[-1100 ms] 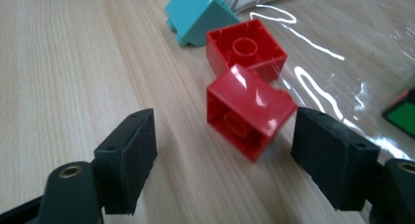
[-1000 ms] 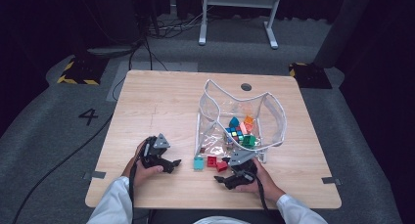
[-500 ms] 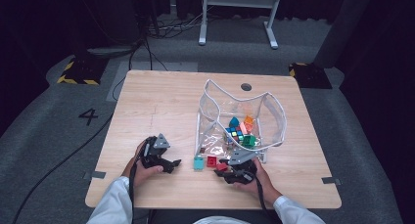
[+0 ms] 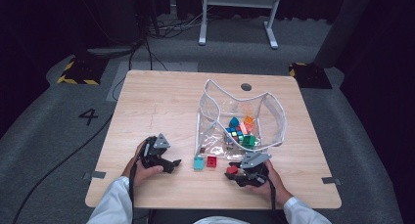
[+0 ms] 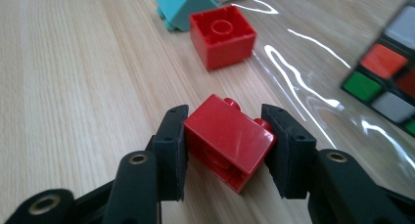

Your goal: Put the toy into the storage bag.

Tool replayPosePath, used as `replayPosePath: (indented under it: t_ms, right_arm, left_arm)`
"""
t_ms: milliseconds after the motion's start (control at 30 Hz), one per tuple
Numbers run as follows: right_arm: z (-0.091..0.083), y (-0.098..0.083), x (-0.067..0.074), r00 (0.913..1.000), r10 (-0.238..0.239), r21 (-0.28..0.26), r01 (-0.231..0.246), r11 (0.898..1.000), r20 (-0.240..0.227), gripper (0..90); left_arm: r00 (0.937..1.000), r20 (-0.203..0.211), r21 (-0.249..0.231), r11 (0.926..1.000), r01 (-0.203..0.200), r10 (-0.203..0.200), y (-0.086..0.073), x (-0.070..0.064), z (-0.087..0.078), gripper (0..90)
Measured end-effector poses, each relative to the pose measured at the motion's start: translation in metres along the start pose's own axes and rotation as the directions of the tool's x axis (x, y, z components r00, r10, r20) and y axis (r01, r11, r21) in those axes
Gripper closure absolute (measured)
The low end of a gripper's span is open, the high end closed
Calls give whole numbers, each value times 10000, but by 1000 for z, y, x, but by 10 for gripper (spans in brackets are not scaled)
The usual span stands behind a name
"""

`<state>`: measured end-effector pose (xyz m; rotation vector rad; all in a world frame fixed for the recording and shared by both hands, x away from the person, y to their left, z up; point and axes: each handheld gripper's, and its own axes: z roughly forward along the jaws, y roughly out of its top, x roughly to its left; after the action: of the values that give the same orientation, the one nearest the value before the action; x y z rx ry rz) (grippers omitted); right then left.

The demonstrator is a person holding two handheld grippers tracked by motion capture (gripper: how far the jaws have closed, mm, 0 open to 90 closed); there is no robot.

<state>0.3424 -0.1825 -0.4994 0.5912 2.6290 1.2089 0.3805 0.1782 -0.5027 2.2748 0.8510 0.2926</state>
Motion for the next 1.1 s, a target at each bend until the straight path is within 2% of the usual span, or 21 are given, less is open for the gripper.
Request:
replayPosePath:
  t_ms: [100, 200, 233, 267, 400, 467, 533, 600, 633, 800, 1000, 1100]
  right_arm:
    - [-9, -4, -6, 9992, -399, -41, 400, 9992, 67, 552]
    - [-18, -8, -9, 9993, -276, -35, 277, 9996, 241, 552]
    - [-23, -10, -9, 9996, -40, 168, 35, 9999, 268, 552]
    - [-27, -11, -10, 9996, 5, 172, -10, 9999, 289, 552]
    - [-42, -19, -18, 9987, -339, -95, 343, 9994, 369, 553]
    - [-50, -22, -18, 9985, 25, 70, -29, 10000, 548, 553]
    - [-58, -26, -23, 9980, 52, -44, -49, 10000, 637, 553]
    - [-65, -30, -25, 9970, 294, -56, -291, 9996, 720, 553]
    - [-67, -32, -28, 9971, 97, -203, -82, 9998, 753, 553]
    - [-82, -43, -37, 9942, 311, -125, -299, 9995, 1028, 553]
    - [-99, -54, -50, 9834, 964, -673, -869, 9939, 1537, 553]
    - [-104, -58, -59, 9774, 1105, -617, -1009, 9930, 1805, 554]
  left_arm:
    - [10000, -14, -14, 10000, -3, 3, 0, 0, 0, 88]
    - [10000, -5, -4, 10000, -4, 4, 0, 0, 0, 89]
    - [10000, -11, -16, 10000, -2, 2, 0, 0, 0, 89]
    - [10000, -4, -3, 10000, -3, 3, 0, 0, 0, 89]
    - [10000, 33, -3, 10000, -53, 53, 0, 0, 0, 89]
    - [10000, 30, -1, 10000, -56, 56, 0, 0, 0, 89]
    - [10000, 12, 6, 10000, -36, 36, 0, 0, 0, 89]
    - [10000, 22, -6, 10000, -44, 44, 0, 0, 0, 88]
    - [10000, 33, -1, 10000, -55, 55, 0, 1, 0, 89]
    - [10000, 32, -1, 10000, -51, 51, 0, 0, 0, 89]
    - [10000, 32, -1, 10000, -53, 53, 0, 0, 0, 89]
    - [10000, 33, -2, 10000, -50, 50, 0, 0, 0, 88]
